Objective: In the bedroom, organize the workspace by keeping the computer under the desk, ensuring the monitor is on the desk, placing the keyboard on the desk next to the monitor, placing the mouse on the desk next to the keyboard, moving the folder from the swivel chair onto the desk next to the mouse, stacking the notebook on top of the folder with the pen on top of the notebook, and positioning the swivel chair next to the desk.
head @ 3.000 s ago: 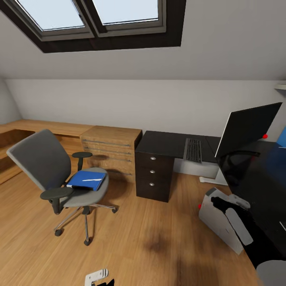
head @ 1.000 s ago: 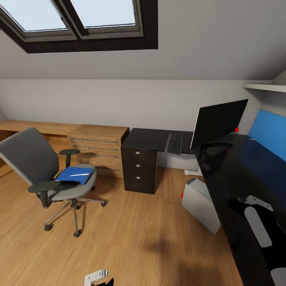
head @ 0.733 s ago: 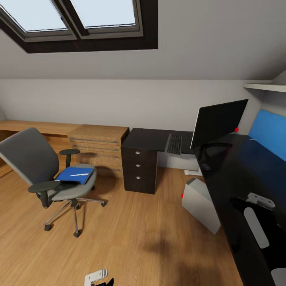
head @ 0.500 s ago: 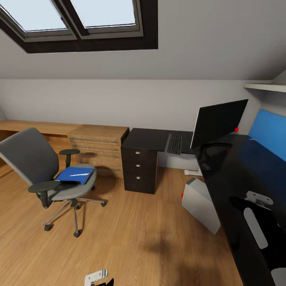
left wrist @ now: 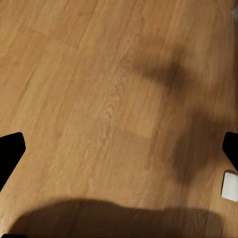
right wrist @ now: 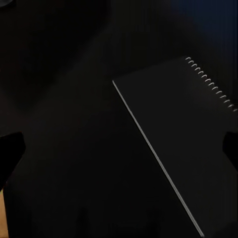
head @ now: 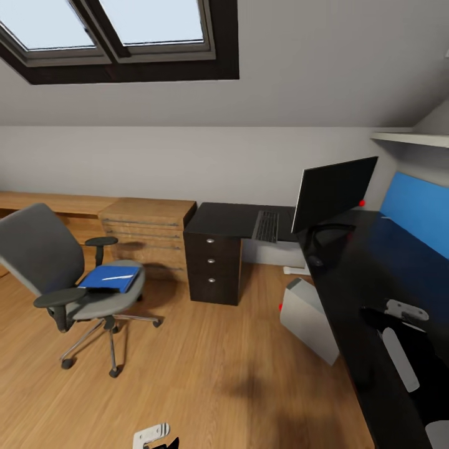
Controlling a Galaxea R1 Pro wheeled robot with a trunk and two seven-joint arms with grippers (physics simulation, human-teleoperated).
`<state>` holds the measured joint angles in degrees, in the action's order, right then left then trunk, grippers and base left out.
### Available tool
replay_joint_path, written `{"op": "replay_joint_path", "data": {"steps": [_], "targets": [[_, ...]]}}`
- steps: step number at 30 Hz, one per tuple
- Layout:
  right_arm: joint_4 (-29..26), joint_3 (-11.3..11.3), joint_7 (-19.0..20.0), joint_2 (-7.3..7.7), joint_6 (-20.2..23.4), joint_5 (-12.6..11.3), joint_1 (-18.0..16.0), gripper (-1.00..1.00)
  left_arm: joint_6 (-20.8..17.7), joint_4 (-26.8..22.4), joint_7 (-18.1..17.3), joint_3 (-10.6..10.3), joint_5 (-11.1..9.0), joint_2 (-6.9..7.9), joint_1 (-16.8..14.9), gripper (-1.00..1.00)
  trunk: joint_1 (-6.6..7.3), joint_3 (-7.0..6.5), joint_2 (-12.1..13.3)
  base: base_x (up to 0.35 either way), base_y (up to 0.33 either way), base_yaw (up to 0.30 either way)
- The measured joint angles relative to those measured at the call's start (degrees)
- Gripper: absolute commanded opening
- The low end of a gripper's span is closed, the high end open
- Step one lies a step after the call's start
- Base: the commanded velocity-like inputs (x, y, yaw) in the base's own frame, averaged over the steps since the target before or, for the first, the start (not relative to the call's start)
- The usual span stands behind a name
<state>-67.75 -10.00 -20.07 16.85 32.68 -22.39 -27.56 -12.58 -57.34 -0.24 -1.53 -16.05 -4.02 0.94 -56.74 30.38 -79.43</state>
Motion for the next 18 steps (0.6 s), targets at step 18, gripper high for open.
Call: {"op": "replay_joint_path", "data": {"steps": [18], "targets": [[28.66, 0.00, 13.55, 4.83, -12.72, 14.94, -14.23, 1.00, 4.52, 2.37, 0.02, -2.29, 4.52, -1.05, 0.01, 1.00, 0.00, -0.31, 0.00, 0.000, 0.000, -0.056]]}}
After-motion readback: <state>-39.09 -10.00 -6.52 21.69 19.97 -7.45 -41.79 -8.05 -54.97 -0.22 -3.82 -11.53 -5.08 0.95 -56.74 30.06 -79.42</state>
